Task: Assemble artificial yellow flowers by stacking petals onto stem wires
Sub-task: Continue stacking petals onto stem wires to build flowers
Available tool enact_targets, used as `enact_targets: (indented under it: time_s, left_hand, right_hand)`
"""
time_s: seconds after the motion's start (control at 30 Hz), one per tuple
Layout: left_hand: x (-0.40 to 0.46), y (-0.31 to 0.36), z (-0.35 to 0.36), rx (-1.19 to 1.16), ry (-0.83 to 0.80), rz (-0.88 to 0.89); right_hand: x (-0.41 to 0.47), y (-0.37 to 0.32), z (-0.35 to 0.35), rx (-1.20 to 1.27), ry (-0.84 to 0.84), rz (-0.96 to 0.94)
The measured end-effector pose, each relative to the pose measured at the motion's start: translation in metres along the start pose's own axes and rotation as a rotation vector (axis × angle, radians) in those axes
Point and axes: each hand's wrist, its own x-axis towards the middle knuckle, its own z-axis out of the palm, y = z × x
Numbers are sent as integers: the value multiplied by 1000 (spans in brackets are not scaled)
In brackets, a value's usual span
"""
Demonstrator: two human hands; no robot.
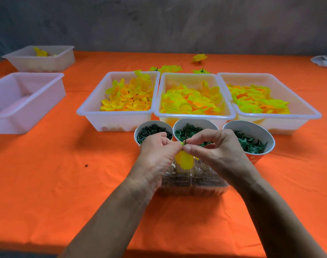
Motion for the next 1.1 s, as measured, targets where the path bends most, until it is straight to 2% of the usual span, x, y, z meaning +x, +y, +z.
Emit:
enact_targets:
  time_s: [0.23, 0.37, 0.47, 0.63, 0.77, 0.9, 1.0, 1.1]
  left_hand:
    - [-4, -3, -2, 154, 76, 82]
    - [-7, -4, -9, 87, 84, 277]
    - [-8, -2, -10, 204, 83, 401]
    - [-5, -8, -13, 237, 54, 434]
    - [-3, -13, -13, 259, 57, 468]
    - [0, -14, -16, 291, 11, 504]
    - [1, -10, -19, 302, -14, 490]
    - [5, -8, -23, 277, -46, 468]
  right_hand:
    - [-1, 5, -2, -15, 2, 25]
    - [-2, 4, -6, 26, 31, -9]
    - [0, 4, -3, -26, 7, -74]
    - [0, 6, 0, -21, 21, -126]
    - [6, 8, -3, -227, 28, -193]
    - [4, 7, -2, -305, 33, -215]
    - [4, 2, -4, -237, -12, -167]
    - [6, 0, -11, -46, -79, -40]
